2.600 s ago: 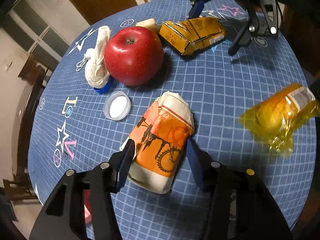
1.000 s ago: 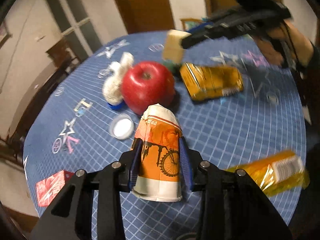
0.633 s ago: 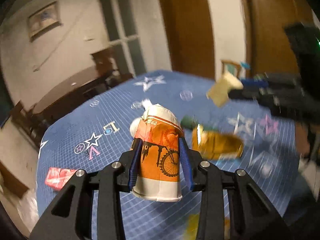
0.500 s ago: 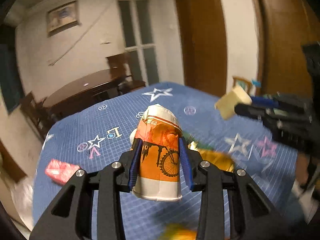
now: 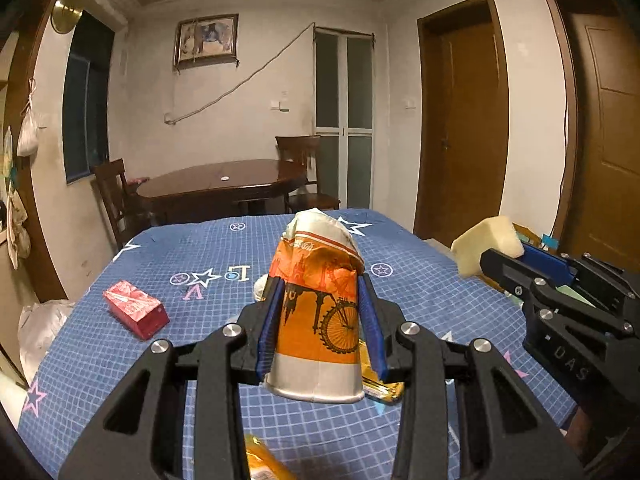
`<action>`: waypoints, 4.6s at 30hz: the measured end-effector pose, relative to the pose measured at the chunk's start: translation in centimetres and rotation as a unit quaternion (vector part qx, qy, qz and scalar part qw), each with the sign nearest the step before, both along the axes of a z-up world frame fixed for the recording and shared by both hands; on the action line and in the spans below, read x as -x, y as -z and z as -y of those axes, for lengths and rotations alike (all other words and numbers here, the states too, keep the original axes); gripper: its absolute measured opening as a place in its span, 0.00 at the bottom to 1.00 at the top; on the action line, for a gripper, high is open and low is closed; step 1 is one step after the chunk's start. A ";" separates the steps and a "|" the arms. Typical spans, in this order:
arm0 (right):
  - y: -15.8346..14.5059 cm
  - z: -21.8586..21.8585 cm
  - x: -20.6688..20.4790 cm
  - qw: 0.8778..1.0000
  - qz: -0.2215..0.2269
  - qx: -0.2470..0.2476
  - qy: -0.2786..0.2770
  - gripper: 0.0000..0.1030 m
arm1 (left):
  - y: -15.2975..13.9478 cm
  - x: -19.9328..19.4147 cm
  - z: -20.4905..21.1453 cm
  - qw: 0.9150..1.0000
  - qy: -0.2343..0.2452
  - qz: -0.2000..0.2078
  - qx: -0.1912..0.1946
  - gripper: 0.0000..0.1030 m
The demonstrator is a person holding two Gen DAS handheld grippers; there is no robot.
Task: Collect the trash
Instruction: 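Carry the paper cup and sponge cube with both tools over the green bin, then open both tools to drop the cup and sponge cube into the bin, then move both tools back over the table toward the remaining items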
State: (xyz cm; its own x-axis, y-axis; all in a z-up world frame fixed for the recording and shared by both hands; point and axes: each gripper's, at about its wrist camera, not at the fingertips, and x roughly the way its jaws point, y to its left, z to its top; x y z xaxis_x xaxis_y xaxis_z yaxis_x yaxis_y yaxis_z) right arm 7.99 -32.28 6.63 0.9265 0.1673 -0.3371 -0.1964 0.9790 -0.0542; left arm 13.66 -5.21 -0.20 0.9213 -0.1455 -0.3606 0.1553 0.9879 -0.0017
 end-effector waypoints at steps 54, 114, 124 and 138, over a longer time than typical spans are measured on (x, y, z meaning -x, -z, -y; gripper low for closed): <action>6.1 52.7 -9.4 0.931 -0.294 -0.079 0.201 0.27 | 6.6 -10.2 37.4 0.925 0.304 -0.220 -0.050 0.35; 9.5 50.3 -10.1 0.921 -0.326 -0.081 0.197 0.54 | 8.1 -11.1 41.4 0.925 0.272 -0.247 -0.094 0.62; 7.4 48.7 -7.6 0.934 -0.292 -0.090 0.187 0.63 | 6.6 -9.8 38.6 0.928 0.272 -0.234 -0.101 0.62; 3.1 37.9 -3.1 0.973 -0.196 -0.058 0.106 0.80 | 2.1 -6.8 30.4 0.936 0.267 -0.180 -0.142 0.67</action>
